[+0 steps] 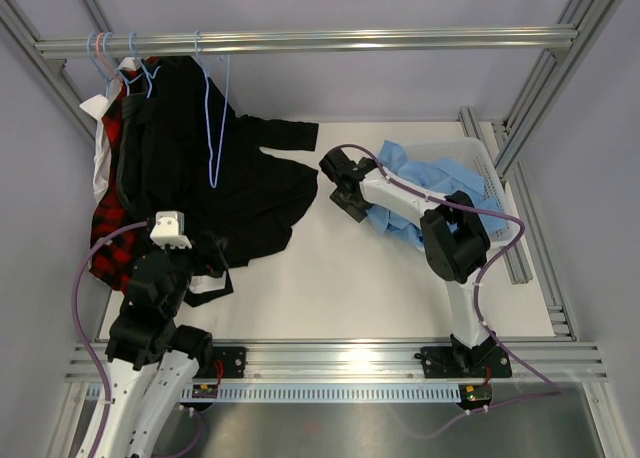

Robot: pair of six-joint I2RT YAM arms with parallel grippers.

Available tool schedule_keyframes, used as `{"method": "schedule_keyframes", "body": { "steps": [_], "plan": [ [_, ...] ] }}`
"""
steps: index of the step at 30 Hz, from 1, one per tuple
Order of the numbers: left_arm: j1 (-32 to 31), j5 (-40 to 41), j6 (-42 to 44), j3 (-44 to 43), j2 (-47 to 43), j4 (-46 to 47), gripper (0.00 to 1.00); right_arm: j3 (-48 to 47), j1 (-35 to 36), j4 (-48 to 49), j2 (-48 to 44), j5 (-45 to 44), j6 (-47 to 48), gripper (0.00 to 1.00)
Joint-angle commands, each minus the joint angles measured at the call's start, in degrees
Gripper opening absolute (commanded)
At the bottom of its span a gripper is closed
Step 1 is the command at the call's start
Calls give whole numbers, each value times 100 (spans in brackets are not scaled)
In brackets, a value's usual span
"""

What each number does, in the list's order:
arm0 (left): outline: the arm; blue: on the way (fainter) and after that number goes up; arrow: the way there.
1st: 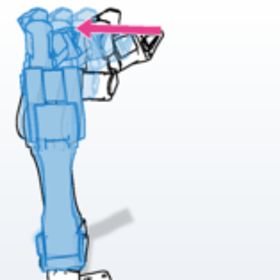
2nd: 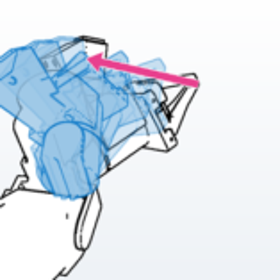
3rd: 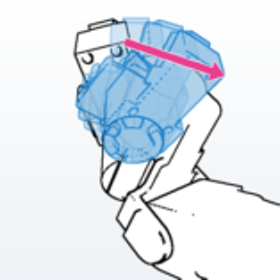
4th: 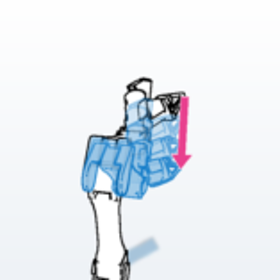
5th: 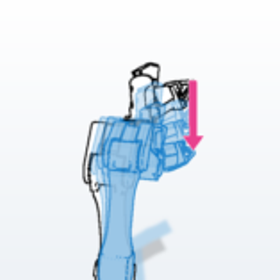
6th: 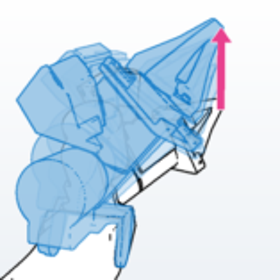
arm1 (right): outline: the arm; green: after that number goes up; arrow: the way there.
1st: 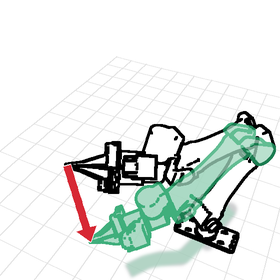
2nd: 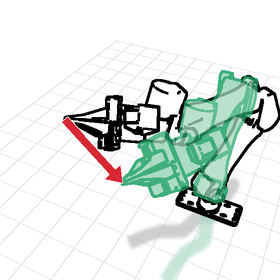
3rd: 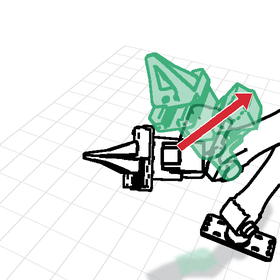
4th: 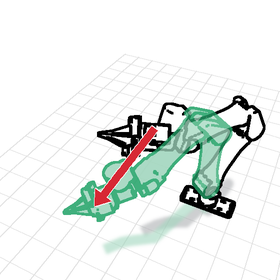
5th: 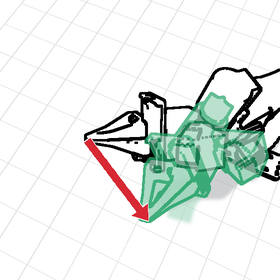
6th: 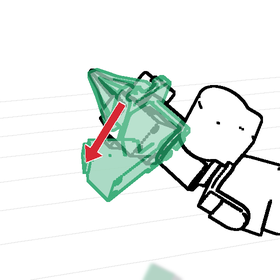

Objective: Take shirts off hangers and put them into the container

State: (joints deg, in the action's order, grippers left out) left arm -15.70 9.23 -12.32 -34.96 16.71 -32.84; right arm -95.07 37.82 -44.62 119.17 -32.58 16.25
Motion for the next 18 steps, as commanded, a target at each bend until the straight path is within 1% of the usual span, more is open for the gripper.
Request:
{"method": "schedule_keyframes", "body": {
  "steps": [1, 3, 4, 6, 7, 9, 10, 13, 14, 16, 18],
  "plan": [
    [-29, 43, -34, 33, 8, 357, 99, -258, 15, 76, 114, -573, 221, 96],
    [-38, 43, -34, 33, 8, 349, 99, -284, 15, 94, 150, -723, 264, 90],
    [-38, 35, -34, 42, -1, 357, 99, -284, 15, 103, 167, -863, 273, 80],
    [-38, 52, -34, 33, -1, 357, 99, -258, 15, 173, 194, -987, 308, 67],
    [-38, 52, -34, 33, -1, 357, 99, -249, 6, 182, 185, -1040, 317, 55],
    [-38, 52, -34, 33, -10, 357, 99, -223, 6, 234, 141, -1040, 300, 41],
    [-38, 52, -34, 33, -10, 357, 99, -232, 14, 252, 71, -1014, 291, 29],
    [-47, 52, -34, 33, -27, 357, 99, -249, 6, 278, -165, -944, 221, 14],
    [-47, 52, -34, 33, -27, 357, 99, -258, 14, 305, -245, -926, 195, 6],
    [-47, 52, -34, 33, -27, 366, 99, -258, 6, 375, -516, -900, 151, 0],
    [-47, 52, -34, 33, -27, 357, 99, -249, -3, 410, -719, -882, 89, 0]
  ]
}}
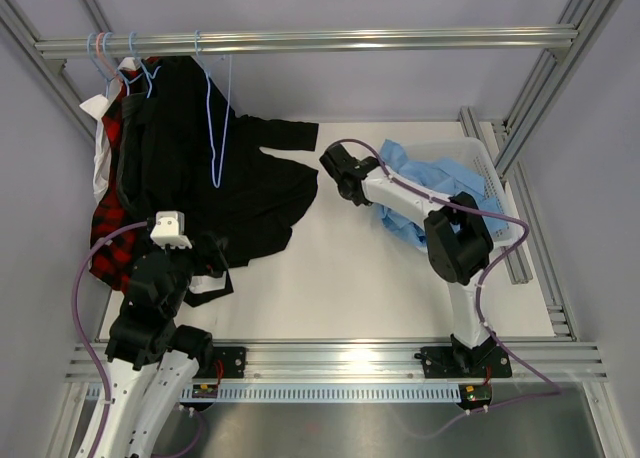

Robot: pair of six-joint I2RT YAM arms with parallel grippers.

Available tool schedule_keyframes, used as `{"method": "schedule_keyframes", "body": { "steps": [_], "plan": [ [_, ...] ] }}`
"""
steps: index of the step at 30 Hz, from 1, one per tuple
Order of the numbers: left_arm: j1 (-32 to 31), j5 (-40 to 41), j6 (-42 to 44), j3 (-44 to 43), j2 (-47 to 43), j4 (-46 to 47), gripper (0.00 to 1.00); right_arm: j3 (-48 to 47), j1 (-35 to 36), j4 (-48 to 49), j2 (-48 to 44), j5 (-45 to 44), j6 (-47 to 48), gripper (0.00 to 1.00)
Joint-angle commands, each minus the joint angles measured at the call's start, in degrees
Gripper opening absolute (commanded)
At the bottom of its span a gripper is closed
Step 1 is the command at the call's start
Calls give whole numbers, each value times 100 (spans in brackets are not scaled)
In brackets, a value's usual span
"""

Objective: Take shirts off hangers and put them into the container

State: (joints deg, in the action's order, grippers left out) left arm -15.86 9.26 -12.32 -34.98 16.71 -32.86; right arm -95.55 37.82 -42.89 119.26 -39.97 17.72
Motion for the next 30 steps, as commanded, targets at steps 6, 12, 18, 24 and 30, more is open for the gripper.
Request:
{"method": "schedule_keyframes", "body": {
  "steps": [6, 12, 18, 24, 30],
  "plan": [
    [-31, 59, -34, 35, -27, 351, 99, -271, -275, 176, -1457, -178, -532, 0],
    [-31, 59, -34, 35, -27, 351, 99, 36, -828, 167, -2231, -249, -1138, 0],
    [-31, 59, -34, 35, -19, 359, 99, 861, -1795, 317, -3154, 138, -2131, 0],
    [-31, 59, -34, 35, -1, 351, 99, 1757, -2831, 378, -3437, 979, -2931, 0],
    [-31, 59, -34, 27, -1, 342, 99, 2355, -3728, 536, -2998, 1981, -3704, 0]
  ]
}}
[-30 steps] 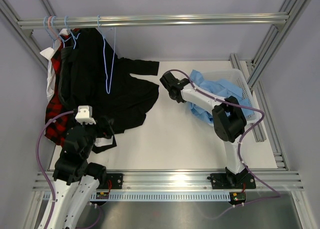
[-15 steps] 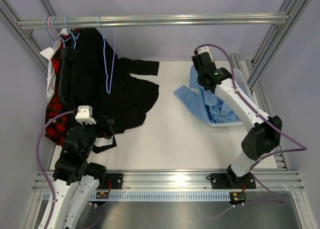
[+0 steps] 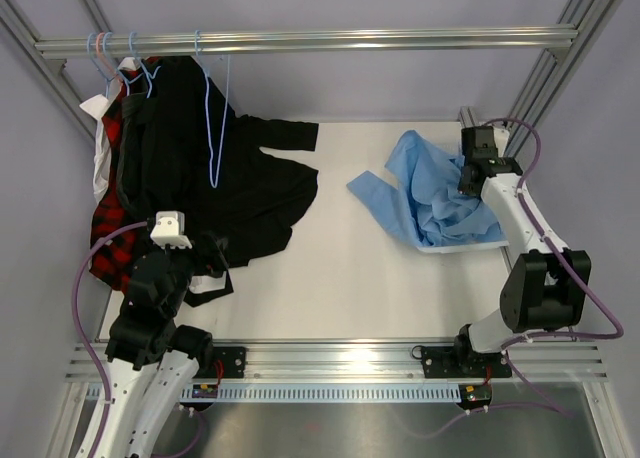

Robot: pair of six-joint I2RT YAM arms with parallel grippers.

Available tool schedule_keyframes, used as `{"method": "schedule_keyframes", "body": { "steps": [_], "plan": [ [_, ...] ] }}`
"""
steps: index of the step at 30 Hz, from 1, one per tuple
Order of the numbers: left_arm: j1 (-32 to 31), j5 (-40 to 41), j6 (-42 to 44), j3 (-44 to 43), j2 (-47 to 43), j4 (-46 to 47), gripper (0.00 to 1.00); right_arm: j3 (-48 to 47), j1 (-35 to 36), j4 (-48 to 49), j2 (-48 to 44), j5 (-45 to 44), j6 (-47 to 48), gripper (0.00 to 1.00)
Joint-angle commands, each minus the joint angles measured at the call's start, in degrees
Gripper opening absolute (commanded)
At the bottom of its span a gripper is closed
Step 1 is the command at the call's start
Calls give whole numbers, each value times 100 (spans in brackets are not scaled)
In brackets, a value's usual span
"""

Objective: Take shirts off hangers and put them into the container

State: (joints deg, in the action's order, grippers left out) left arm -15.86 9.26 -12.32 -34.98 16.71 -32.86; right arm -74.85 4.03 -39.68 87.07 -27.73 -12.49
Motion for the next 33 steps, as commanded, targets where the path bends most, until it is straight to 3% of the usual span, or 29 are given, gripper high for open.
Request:
{"method": "schedule_keyframes", "body": {
  "steps": [1, 13, 20, 24, 28, 33],
  "plan": [
    [-31, 67, -43, 27, 8, 342, 99, 365, -638, 328, 284, 899, -754, 0],
    [-31, 41, -52, 9, 131, 342, 99, 691, -1168, 724, 1672, 2095, -1115, 0],
    [-31, -12, -60, 9, 184, 351, 99, 638, -1168, 787, 1314, 2280, -869, 8],
    [-31, -3, -60, 9, 175, 359, 99, 612, -1142, 699, 577, 2307, -746, 19],
    [-31, -3, -60, 9, 184, 359, 99, 524, -931, 532, -110, 2158, -404, 42],
    [-40, 6, -60, 9, 166, 359, 99, 261, -106, 391, -821, 1815, -8, 68]
  ]
}}
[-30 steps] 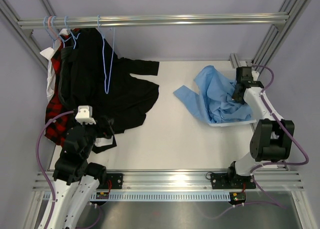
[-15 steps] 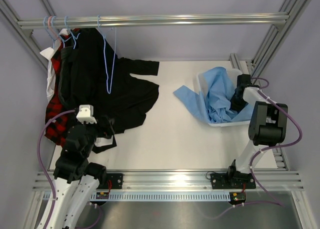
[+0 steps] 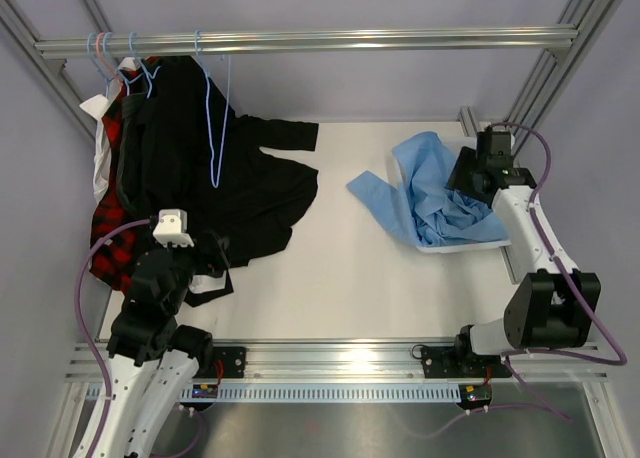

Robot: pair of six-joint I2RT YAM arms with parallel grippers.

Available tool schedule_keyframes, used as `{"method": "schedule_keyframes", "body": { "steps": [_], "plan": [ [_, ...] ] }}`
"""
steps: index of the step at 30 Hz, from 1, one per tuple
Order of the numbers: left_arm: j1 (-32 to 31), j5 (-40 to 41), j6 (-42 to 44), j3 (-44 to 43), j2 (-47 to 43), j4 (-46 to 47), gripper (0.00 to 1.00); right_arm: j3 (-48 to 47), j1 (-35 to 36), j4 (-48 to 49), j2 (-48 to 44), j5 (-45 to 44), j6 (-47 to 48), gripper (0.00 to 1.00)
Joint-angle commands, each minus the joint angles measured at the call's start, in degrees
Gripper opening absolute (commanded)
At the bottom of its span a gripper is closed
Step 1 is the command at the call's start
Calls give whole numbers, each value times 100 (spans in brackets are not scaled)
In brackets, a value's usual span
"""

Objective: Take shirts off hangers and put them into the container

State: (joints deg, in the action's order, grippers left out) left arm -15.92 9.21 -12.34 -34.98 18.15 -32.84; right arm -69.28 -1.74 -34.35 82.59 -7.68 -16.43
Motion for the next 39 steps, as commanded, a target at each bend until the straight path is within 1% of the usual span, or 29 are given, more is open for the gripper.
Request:
{"method": "schedule_keyframes", "body": {
  "steps": [1, 2, 3, 5, 6, 8, 9, 10, 13, 16, 20, 23, 27, 33, 39],
  "plan": [
    [-25, 10, -58, 18, 22, 366, 99, -332, 603, -142, -436, -172, 499, 72],
    [-25, 10, -58, 18, 13, 357, 99, -376, 752, -142, -489, -172, 552, 77],
    [-25, 10, -58, 18, 4, 357, 99, -446, 1041, -134, -550, -76, 622, 79],
    [-25, 10, -58, 18, -5, 366, 99, -508, 1359, -125, -551, 3, 790, 82],
    [-25, 10, -58, 18, -22, 357, 99, -560, 1674, -90, -507, 108, 868, 85],
    [-25, 10, -49, 18, -22, 357, 99, -604, 1983, -90, -384, 232, 1097, 88],
    [-25, 10, -49, 18, -22, 357, 99, -709, 2132, -168, -157, 319, 1167, 90],
    [-25, 10, -49, 18, -31, 357, 99, -771, 2412, -203, -33, 346, 1281, 90],
    [-25, 19, -41, 26, -49, 357, 99, -965, 2940, -204, 564, 66, 1309, 90],
    [-25, 28, -41, 27, -57, 357, 99, -1193, 3179, -72, 1179, -31, 1247, 89],
    [-25, 10, -41, 27, -75, 366, 99, -1833, 3223, -116, 2092, -259, 1238, 85],
    [-25, 10, -41, 27, -57, 366, 99, -2281, 3224, -212, 2498, -583, 1343, 82],
    [-34, 10, -41, 27, -49, 366, 99, -2721, 3224, -335, 3261, -892, 1528, 77],
    [-34, 10, -41, 18, -22, 366, 99, -3285, 3224, -441, 4151, -911, 1599, 70],
    [-34, 2, -49, 18, 4, 366, 99, -3672, 3215, -520, 4678, -893, 1801, 69]
  ]
}}
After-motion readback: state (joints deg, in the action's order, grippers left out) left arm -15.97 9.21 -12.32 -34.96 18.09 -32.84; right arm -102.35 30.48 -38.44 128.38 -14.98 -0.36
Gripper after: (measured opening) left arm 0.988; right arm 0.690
